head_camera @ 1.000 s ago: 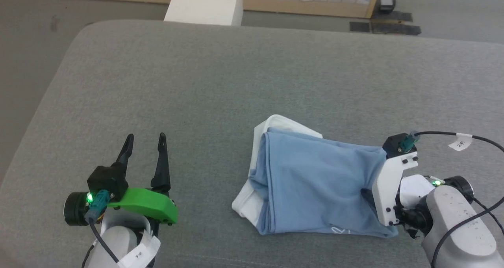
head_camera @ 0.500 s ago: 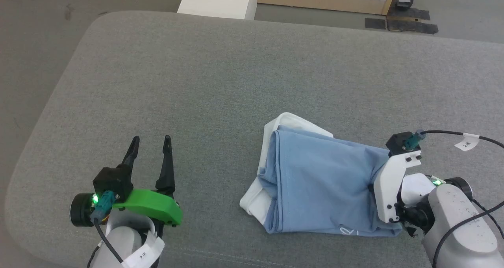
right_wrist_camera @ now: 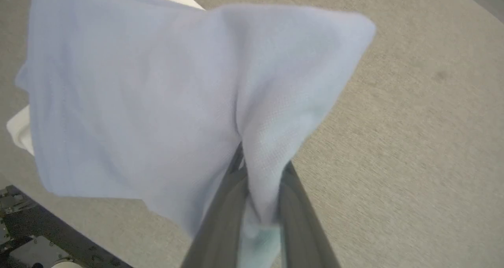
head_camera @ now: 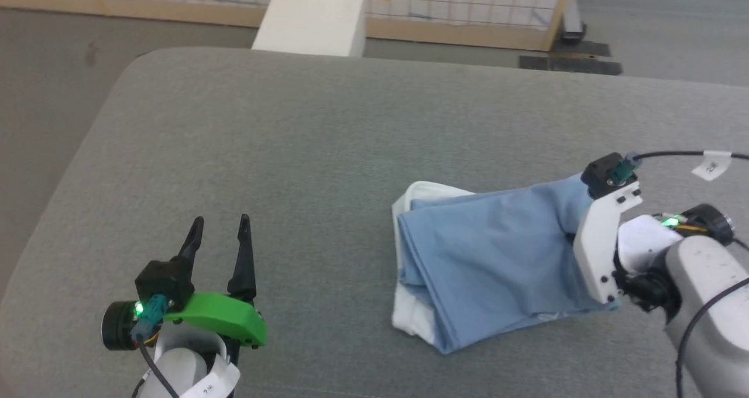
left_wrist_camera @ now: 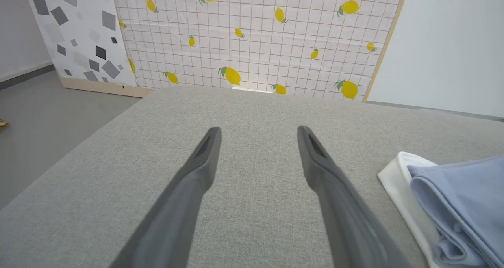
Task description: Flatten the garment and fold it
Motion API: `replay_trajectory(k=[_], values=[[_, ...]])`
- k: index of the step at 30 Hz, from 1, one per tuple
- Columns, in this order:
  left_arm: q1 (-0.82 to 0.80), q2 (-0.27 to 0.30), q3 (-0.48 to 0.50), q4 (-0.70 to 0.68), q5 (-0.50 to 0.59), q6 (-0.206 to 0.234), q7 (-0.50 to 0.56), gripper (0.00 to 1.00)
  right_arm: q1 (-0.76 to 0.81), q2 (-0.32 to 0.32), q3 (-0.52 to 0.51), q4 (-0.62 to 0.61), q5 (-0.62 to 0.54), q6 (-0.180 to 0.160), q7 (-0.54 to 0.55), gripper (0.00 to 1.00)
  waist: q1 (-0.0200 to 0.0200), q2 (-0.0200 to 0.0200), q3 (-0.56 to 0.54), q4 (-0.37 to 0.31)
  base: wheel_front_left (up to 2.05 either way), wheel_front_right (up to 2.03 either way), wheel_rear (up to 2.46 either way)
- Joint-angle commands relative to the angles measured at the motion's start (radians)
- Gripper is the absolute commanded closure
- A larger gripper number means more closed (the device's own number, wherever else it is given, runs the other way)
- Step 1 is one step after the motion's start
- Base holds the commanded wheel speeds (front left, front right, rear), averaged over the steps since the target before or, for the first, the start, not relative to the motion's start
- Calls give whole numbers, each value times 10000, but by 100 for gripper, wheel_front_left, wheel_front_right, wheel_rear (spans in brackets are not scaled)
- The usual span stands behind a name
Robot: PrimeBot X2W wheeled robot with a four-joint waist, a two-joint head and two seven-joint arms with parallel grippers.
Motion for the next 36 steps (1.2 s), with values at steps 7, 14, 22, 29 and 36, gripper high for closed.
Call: replay_trajectory(k=[7,14,22,29,36], values=[[-242,-23,-169,-349,-111,5,2,0,-1094,-1121,421,-347,411,-19,535,100,-1,-1,898,-2855,0,0,0],[-1059,299,-234,-719,88,-10,211,0,-1861,-1337,-225,355,224,-19,-99,100,-1,-1,2280,-4207,0,0,0],[-1846,937,-320,-1876,514,2,966,0,-2626,-1860,-1987,1395,-557,-19,-855,100,-1,-1,4212,-4174,0,0,0],[-2136,1515,-146,-3167,760,122,1723,0,-3444,-1977,-3800,2351,-1555,-19,-1347,100,-1,-1,5581,-3895,0,0,0],[-2115,1981,91,-4033,858,216,2314,0,-4127,-1610,-5457,2989,-3107,-19,-1841,0,-1,-1,6226,-3878,0,0,0]])
